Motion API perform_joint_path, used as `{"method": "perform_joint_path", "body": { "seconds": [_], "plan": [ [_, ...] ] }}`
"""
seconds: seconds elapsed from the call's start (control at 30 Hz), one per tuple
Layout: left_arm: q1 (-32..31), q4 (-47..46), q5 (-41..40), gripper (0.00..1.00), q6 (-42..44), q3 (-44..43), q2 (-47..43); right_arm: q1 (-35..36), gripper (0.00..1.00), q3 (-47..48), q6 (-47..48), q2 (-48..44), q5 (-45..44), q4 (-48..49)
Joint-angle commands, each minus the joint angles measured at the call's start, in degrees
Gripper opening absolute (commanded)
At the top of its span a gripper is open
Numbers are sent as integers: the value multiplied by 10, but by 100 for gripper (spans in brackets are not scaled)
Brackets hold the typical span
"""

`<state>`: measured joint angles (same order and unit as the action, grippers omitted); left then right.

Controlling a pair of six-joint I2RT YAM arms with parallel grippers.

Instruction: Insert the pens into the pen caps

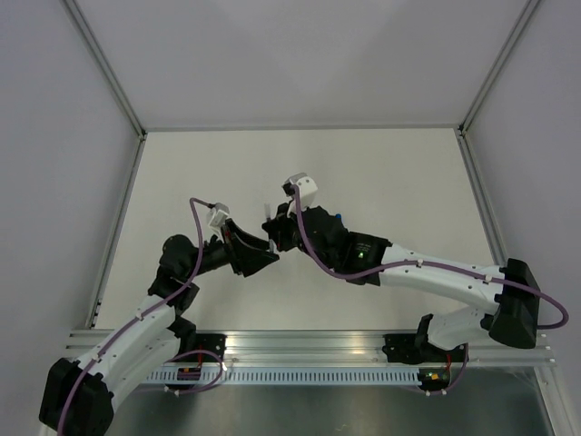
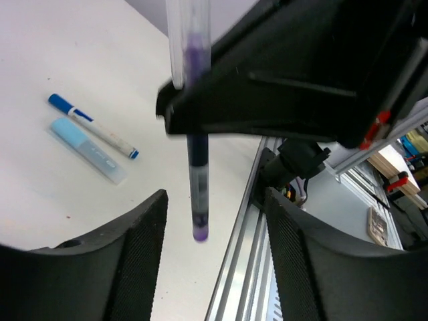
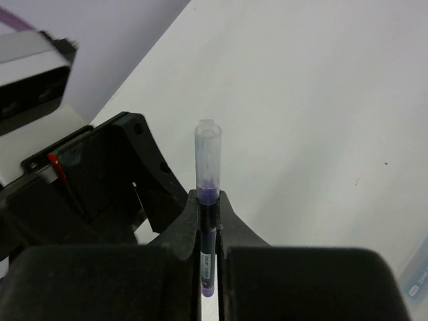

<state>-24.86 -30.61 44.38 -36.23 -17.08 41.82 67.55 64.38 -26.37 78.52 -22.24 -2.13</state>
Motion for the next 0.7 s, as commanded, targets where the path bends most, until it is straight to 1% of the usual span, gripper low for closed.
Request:
{"method": "perform_joint_path", "body": {
  "seconds": [0.0,0.03,0.07,0.13,0.17,0.2,0.3,0.33,0.4,0.43,0.47,0.57,0.67],
  "plan": [
    [1,-26,-42,66,-24,9,15,-49,0,-7,-32,-3,9,9],
    [1,-23,-40,70,-20,3,21,-81,0,-9,-39,-1,17,0],
    [1,-11,-40,80,-13,-1,27,-95,0,-10,-46,3,26,-4],
    [1,7,-33,87,-10,-8,45,-134,0,-13,-53,12,39,-26],
    [1,10,-30,97,-9,-9,48,-146,0,-14,-62,24,45,-31],
    [1,15,-31,100,-9,-11,49,-159,0,-16,-68,34,72,-35],
    [1,69,-69,100,10,-22,38,-186,0,-10,-101,92,80,-86],
    [1,106,-102,100,25,-27,24,-193,0,-6,-109,122,78,-93],
    [2,141,-143,100,41,-30,6,-200,0,-4,-127,147,78,-110],
    [1,155,-183,100,51,-29,-3,-207,0,0,-135,161,76,-116],
    [1,178,-202,100,55,-30,-23,-210,0,0,-143,182,77,-118],
    [1,204,-255,100,64,-25,-56,-213,0,6,-169,221,81,-114],
    [1,224,-288,100,68,-23,-75,-215,0,28,-186,265,60,-143]
  ]
}}
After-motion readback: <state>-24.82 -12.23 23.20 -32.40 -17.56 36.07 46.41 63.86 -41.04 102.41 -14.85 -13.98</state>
